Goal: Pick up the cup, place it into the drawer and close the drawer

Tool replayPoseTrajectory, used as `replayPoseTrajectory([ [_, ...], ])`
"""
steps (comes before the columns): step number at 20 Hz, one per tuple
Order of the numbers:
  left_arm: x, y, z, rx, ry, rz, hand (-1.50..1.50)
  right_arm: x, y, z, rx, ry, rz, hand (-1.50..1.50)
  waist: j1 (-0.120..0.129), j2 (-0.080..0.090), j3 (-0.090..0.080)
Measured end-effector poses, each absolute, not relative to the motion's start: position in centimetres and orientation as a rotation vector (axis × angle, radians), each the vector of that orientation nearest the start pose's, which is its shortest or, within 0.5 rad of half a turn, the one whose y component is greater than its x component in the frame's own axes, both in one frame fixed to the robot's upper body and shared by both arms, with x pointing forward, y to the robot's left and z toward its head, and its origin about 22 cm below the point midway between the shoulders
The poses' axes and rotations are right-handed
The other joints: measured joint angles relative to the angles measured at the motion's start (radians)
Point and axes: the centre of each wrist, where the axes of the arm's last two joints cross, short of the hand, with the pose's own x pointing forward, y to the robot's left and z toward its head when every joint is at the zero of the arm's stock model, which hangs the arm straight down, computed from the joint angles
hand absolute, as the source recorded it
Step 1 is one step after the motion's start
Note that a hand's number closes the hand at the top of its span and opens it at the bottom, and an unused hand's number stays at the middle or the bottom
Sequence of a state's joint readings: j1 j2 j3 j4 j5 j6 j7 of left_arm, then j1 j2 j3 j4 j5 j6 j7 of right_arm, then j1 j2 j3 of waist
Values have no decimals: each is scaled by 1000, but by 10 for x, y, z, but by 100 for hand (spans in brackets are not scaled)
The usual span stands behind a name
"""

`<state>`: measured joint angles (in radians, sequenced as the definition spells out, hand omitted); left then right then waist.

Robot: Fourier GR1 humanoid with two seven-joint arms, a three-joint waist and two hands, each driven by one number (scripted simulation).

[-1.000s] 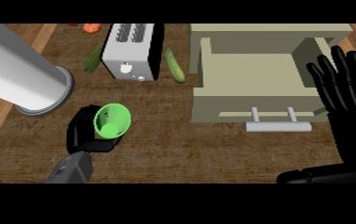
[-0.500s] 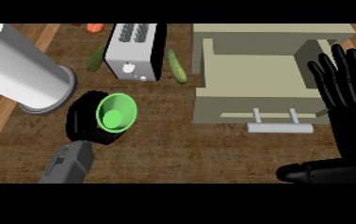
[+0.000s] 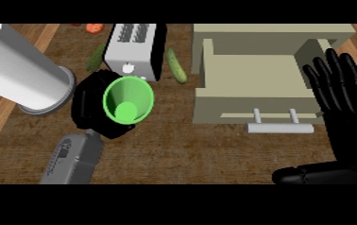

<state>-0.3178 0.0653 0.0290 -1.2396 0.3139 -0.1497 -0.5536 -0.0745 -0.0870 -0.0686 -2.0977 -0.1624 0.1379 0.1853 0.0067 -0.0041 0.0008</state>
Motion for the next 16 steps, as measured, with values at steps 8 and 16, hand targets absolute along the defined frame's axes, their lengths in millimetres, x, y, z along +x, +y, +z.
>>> replayPoseTrajectory([
  [8,337,172,82,-394,-2104,88,150,222,-252,140,132,-1996,129,-150,-8,2,0],
  [16,363,132,142,-351,-2112,23,150,221,-251,140,127,-1989,140,-150,-13,4,0],
])
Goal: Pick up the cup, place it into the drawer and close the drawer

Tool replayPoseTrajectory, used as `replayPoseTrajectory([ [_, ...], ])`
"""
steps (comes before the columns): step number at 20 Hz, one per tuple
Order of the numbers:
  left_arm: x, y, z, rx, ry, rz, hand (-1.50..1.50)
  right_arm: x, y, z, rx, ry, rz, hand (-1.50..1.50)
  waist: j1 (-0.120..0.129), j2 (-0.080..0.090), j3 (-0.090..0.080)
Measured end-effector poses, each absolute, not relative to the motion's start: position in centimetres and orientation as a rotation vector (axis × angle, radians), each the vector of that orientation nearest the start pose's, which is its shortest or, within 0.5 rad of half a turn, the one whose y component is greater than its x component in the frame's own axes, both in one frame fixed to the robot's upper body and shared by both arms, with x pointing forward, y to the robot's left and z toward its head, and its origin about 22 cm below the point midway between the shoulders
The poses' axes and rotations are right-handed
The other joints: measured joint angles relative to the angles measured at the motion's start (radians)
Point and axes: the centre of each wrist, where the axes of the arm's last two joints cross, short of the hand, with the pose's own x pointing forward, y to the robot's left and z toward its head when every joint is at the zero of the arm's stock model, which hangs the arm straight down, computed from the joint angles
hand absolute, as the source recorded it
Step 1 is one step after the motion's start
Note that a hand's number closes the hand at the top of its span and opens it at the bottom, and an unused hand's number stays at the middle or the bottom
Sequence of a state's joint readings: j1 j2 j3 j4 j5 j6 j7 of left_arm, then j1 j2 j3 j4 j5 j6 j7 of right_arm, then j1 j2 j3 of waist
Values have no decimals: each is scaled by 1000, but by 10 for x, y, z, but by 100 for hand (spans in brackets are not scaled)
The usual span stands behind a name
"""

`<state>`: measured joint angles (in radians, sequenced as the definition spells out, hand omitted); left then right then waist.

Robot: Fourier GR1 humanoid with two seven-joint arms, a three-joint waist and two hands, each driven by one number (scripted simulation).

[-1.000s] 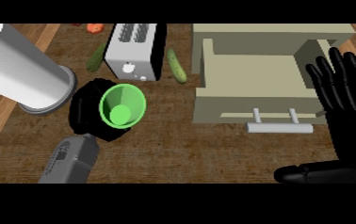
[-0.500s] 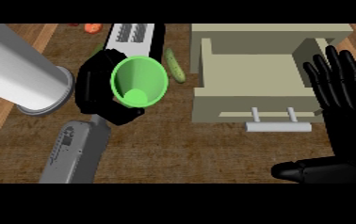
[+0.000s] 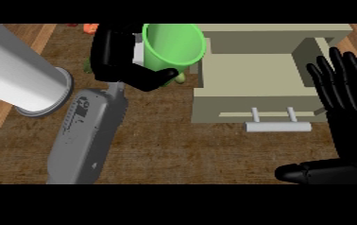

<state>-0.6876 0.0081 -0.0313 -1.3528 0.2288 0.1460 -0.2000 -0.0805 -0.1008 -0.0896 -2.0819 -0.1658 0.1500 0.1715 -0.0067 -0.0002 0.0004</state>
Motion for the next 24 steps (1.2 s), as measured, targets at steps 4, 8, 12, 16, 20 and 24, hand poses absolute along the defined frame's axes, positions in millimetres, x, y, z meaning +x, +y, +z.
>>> replayPoseTrajectory([
  [4,374,108,158,-339,-2103,-12,150,225,-245,135,134,-1985,136,-150,-2,1,0],
  [8,389,97,173,-327,-2082,-43,150,223,-250,134,131,-1978,144,-150,-4,1,0],
  [12,402,81,177,-301,-2056,-79,150,224,-253,136,131,-1987,141,-150,-8,2,0],
  [16,408,61,174,-275,-2027,-95,150,227,-256,137,135,-1985,143,-150,-14,3,0],
  [20,414,46,172,-249,-2010,-101,150,223,-249,133,143,-1988,144,-150,-22,5,0],
  [24,419,36,160,-223,-1988,-109,150,228,-251,138,143,-1992,151,-150,-30,7,0],
])
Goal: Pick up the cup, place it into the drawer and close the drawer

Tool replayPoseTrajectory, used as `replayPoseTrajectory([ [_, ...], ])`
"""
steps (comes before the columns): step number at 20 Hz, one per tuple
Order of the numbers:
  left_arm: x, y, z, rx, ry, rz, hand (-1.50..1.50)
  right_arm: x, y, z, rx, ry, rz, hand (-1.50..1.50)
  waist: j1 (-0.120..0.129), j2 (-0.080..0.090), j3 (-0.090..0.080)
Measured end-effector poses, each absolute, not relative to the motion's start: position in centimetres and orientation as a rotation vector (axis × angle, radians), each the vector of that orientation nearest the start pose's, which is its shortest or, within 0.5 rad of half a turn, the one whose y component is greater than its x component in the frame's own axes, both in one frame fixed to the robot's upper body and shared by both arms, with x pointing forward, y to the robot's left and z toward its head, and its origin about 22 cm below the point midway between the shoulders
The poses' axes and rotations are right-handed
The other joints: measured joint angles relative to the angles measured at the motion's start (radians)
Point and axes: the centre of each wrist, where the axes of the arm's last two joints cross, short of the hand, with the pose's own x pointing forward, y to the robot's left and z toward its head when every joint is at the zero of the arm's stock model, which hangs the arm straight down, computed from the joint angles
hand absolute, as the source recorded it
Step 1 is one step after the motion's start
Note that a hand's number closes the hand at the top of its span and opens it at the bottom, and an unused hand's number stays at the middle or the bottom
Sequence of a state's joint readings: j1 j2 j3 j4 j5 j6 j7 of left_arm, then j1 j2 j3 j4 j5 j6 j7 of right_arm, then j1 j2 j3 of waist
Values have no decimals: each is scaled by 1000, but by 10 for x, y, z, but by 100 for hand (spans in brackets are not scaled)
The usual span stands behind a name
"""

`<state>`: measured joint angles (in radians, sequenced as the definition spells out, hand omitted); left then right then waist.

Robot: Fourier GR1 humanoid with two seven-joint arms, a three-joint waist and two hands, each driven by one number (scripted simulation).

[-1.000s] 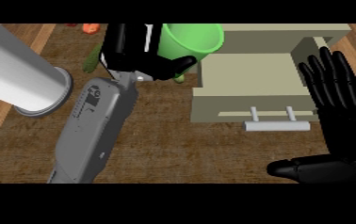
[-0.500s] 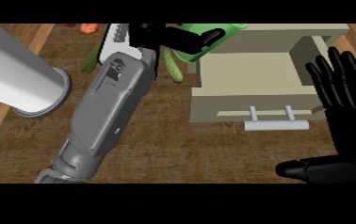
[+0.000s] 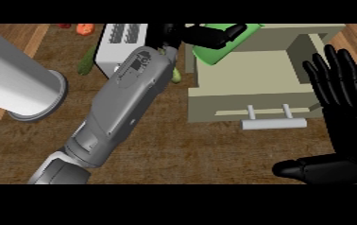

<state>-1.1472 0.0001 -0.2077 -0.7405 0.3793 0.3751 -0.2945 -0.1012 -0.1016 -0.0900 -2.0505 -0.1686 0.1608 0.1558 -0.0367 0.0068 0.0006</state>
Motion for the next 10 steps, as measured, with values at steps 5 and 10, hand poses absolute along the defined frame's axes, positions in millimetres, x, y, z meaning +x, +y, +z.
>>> replayPoseTrajectory([
  [5,427,27,155,-187,-1945,-129,150,231,-251,138,149,-1997,159,-150,-13,4,0],
  [10,428,22,142,-146,-1922,-193,150,234,-249,136,162,-1999,164,-150,-26,6,0],
])
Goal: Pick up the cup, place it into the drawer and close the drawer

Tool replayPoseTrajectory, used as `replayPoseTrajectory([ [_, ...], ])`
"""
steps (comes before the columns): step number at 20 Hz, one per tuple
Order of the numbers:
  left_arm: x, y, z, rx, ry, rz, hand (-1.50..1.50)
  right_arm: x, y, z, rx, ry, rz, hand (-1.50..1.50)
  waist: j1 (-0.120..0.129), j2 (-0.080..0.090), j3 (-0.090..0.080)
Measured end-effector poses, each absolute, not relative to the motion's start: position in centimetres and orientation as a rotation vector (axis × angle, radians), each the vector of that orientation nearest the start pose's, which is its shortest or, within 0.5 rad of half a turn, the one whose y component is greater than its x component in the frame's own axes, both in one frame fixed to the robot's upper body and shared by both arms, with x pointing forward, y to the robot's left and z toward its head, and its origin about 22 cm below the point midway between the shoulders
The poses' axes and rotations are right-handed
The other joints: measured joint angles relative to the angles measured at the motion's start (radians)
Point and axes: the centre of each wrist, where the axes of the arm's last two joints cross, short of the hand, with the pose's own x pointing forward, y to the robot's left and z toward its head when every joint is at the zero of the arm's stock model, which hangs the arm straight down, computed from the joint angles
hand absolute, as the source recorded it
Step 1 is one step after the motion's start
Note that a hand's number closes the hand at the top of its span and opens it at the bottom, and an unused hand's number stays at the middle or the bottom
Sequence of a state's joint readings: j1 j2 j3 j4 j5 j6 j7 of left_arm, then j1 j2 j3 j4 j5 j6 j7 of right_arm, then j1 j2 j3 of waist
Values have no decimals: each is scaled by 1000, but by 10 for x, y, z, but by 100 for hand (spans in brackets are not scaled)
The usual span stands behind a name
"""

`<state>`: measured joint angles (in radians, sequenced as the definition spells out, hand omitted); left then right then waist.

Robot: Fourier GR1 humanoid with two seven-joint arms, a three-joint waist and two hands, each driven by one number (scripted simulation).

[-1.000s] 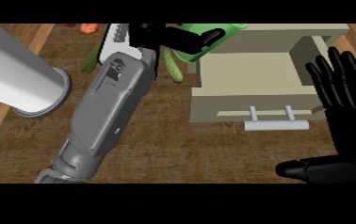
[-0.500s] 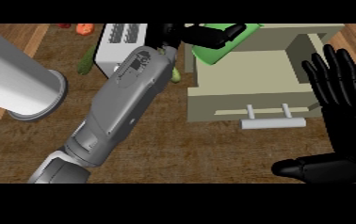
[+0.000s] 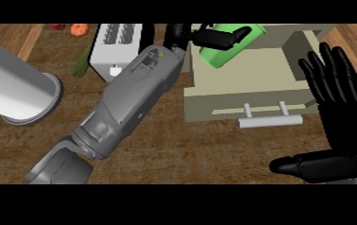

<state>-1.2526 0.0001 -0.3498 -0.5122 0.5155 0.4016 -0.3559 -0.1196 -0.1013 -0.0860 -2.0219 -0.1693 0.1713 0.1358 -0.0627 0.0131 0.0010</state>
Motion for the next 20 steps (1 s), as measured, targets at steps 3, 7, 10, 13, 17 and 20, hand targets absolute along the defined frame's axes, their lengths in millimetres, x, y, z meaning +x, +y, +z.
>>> replayPoseTrajectory([
  [3,429,19,140,-122,-1916,-222,150,235,-248,140,171,-1999,174,-150,-10,2,0],
  [7,429,16,136,-81,-1898,-265,150,235,-247,138,190,-2003,180,-150,-27,7,0],
  [10,429,15,133,-31,-1883,-316,-150,237,-244,139,201,-2009,186,-150,-34,8,1],
  [13,427,9,135,19,-1874,-355,-150,235,-243,135,213,-2010,188,-150,-42,9,1],
  [17,425,8,132,30,-1878,-352,-150,238,-242,142,236,-2021,184,-150,-47,11,1],
  [20,423,6,133,-14,-1889,-323,-150,237,-239,141,266,-2026,176,-150,-50,12,1],
])
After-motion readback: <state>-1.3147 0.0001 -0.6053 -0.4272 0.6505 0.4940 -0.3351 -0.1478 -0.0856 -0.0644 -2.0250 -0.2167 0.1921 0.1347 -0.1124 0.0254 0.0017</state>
